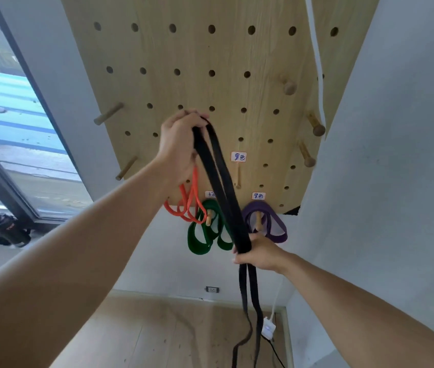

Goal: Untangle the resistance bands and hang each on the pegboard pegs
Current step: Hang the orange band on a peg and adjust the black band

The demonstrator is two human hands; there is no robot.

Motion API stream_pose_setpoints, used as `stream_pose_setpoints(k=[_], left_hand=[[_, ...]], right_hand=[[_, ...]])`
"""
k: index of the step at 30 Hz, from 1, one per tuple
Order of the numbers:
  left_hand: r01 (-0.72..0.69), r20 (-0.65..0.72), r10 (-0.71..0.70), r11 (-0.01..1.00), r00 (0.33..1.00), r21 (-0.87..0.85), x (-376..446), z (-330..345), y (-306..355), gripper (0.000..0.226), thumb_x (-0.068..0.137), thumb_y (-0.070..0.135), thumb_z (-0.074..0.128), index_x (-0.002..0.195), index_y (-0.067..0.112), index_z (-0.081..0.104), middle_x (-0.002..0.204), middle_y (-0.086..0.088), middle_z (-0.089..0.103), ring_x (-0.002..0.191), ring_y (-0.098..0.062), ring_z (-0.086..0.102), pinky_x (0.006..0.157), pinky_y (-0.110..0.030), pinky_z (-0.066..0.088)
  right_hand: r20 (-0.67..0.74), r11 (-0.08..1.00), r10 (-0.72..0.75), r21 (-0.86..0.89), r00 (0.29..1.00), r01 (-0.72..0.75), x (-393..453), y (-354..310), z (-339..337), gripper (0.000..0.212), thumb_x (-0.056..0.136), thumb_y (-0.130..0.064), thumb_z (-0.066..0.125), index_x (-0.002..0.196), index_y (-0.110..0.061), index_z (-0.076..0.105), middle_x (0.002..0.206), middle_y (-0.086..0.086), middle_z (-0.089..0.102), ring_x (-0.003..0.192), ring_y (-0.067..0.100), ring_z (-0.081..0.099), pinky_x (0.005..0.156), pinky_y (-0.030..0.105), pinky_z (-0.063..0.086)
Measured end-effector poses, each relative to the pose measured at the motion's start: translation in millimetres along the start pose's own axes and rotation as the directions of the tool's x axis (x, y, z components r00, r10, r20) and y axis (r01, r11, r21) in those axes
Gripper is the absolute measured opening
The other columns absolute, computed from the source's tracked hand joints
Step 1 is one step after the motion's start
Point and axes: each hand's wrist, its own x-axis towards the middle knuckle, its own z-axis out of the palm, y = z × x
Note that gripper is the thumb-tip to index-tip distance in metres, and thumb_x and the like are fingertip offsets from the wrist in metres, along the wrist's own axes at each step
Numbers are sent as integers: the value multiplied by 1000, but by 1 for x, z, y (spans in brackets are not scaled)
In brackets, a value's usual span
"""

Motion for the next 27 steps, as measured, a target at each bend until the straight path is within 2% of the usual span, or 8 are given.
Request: stream_pose_setpoints(k=[3, 8, 11, 13, 15, 21, 25, 27], left_hand=[[51, -23, -49, 993, 999, 107, -1, -56, 5, 18, 84, 0, 50, 81, 14, 61, 62, 6, 49, 55, -7, 40, 48, -18, 32], [329, -97, -320, 837, 943, 437, -28, -162, -27, 33, 85, -11, 43, 96, 9, 67, 68, -2, 51, 62, -14, 43, 52, -21, 43], [535, -184, -604, 474, 776, 700, -51, -216, -57, 35, 92, -7, 53, 122, 8, 62, 81, -13, 63, 70, -23, 59, 63, -34, 53], [511, -278, -713, 131, 644, 849, -61, -234, -77, 50, 91, 2, 66, 138, 12, 52, 106, -15, 71, 89, -26, 68, 77, -37, 58], [430, -310, -710, -12, 632, 903, -67, -229, -92, 71, 88, 8, 75, 149, 15, 40, 136, -13, 59, 117, -27, 60, 97, -36, 52], [191, 131, -524, 515, 841, 836, -72, -142, -110, 84, 71, 38, 91, 142, 34, 47, 137, 8, 56, 129, -10, 49, 107, -33, 45], [-51, 271, -308, 570, 912, 820, -75, -104, -121, 31, 80, 32, 85, 104, 20, 68, 99, -3, 72, 92, -14, 67, 85, -32, 53], [-120, 274, -221, 532, 936, 838, -74, -99, -123, 28, 82, 35, 83, 92, 12, 70, 80, -8, 68, 69, -13, 59, 68, -27, 45]], right_hand=[[-50, 997, 30, 67, 998, -27, -1, 13, 1, 10, 80, -16, 81, 82, -18, 71, 85, 4, 74, 87, 18, 72, 100, 46, 55], [73, 984, 10, 174, 997, -23, -5, 7, -19, 20, 82, -15, 86, 94, -9, 71, 85, 6, 71, 77, 16, 70, 82, 32, 59], [107, 991, -36, 131, 994, 22, -2, -7, -20, 19, 80, -16, 88, 89, -13, 72, 82, 3, 71, 77, 15, 69, 84, 31, 56], [113, 991, -82, 118, 990, 69, 1, -21, -17, 19, 79, -18, 89, 86, -15, 72, 79, 2, 71, 77, 15, 69, 83, 31, 56], [128, 990, -121, 91, 984, 110, 2, -38, -13, 17, 81, -18, 88, 90, -17, 74, 78, -3, 72, 76, 11, 68, 77, 28, 53], [140, 965, -224, -105, 965, 239, 8, -85, 1, 22, 77, -23, 90, 97, -25, 80, 93, -6, 78, 91, 11, 72, 85, 30, 55], [87, 959, -246, -122, 965, 255, 8, -94, -4, 23, 75, -15, 89, 93, -25, 79, 89, -1, 76, 85, 16, 69, 75, 30, 52], [53, 964, -237, -112, 970, 242, 5, -92, -8, 25, 73, -16, 91, 90, -26, 76, 87, -1, 76, 83, 16, 69, 75, 38, 55]])
